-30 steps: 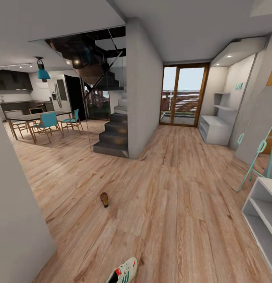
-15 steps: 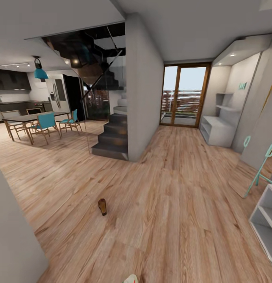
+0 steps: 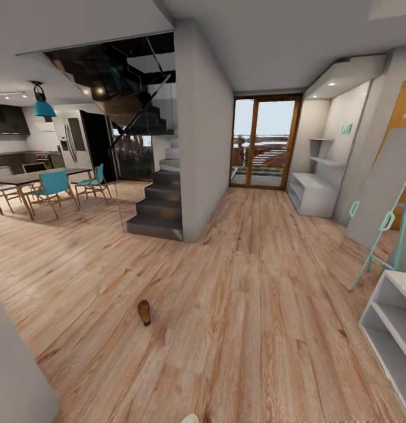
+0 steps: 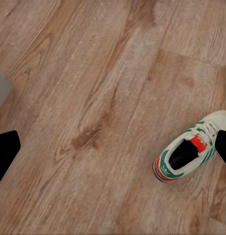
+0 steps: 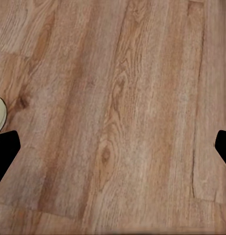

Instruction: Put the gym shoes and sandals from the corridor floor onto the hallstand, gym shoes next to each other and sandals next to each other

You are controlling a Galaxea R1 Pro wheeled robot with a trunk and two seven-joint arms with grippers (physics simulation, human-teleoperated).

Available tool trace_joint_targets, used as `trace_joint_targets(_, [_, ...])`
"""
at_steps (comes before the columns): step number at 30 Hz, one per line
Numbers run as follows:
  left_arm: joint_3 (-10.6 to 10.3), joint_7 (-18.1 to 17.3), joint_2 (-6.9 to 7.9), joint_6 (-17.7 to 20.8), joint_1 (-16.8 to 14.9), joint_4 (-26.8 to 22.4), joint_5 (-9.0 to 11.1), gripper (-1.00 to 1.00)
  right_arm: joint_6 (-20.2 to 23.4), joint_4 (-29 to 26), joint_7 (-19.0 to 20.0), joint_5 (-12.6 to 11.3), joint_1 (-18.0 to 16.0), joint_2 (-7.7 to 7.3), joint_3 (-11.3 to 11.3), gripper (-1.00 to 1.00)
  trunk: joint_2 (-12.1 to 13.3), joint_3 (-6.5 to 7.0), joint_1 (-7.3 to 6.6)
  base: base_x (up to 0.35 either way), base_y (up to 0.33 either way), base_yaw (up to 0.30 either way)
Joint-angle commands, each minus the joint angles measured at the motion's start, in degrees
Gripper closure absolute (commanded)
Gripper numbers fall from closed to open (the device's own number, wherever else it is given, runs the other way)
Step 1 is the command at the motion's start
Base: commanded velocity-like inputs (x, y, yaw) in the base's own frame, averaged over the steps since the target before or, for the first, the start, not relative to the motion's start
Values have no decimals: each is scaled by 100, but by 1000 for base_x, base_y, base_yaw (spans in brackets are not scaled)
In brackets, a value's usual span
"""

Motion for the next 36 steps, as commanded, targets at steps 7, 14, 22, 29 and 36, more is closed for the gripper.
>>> trace_joint_targets(7, [12, 3, 2, -18, -2, 2, 2, -100, -18, 5, 2, -3, -4, 1, -4, -100, -3, -6, 0, 1, 0, -259])
trace_joint_targets(14, [12, 6, -2, -18, -2, 2, 4, -100, -18, 5, -2, -3, -4, 2, -4, -100, -3, -6, 0, 0, 0, -266])
trace_joint_targets(22, [12, 6, -2, -18, -2, 2, 8, -100, -18, 5, -5, -3, -4, 3, -4, -100, -3, -6, 0, 0, 1, -268])
trace_joint_targets(29, [14, 12, 1, -15, -2, 2, 11, -100, -18, 5, -23, -3, -4, 2, -4, -100, -3, -6, 0, 0, 92, -158])
trace_joint_targets(36, [18, 56, -4, -14, -2, 2, 11, -100, -18, 5, -35, -2, -4, 6, -4, -100, -3, -6, 0, 0, 188, -28])
